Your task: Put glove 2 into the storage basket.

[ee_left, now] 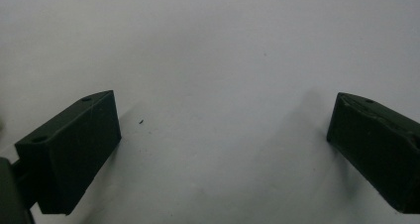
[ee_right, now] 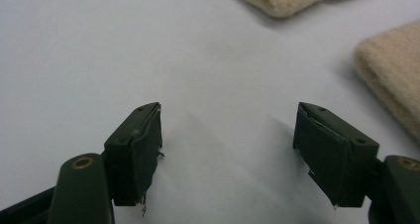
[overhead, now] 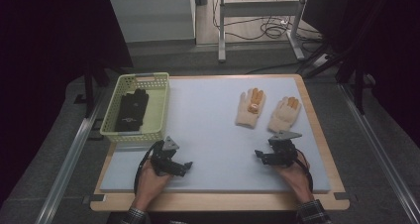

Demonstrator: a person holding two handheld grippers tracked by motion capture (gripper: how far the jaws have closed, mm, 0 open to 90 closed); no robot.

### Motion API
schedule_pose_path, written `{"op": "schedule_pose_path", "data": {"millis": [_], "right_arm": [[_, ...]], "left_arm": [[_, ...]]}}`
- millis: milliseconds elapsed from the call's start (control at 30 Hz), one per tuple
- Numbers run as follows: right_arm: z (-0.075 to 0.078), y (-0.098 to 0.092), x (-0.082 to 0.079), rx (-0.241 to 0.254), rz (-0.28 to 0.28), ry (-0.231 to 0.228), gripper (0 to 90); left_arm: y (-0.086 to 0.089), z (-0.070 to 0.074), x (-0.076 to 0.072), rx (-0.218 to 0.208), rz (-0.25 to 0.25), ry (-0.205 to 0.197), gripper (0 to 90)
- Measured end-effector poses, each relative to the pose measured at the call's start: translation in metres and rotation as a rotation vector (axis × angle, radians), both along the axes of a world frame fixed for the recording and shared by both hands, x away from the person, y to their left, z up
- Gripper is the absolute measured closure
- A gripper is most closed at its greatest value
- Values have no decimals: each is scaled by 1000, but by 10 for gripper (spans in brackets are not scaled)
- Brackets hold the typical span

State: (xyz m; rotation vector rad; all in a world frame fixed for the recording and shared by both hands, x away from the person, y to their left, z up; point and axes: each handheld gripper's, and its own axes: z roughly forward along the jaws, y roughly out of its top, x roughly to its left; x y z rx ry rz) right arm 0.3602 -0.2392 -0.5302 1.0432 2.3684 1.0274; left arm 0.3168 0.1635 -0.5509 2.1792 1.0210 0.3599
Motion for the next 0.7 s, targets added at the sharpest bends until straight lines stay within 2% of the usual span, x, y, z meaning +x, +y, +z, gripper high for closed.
{"op": "schedule_pose_path", "data": {"millis": [167,267,467,600,700], "right_arm": [[13,-13,9,15,-42,-25,265],[24,-23,25,21,-92,-32,261],[41,-38,54,20,-150,-57,261],[45,-47,77,-19,-202,-60,261],[42,-52,93,-30,-235,-53,261]], "left_arm": [[0,0,0,-2,1,-1,3],[0,0,0,-2,2,-2,4],[0,0,0,-1,2,-2,4],[0,0,0,-2,2,-2,4],[0,0,0,-2,2,-1,4]]}}
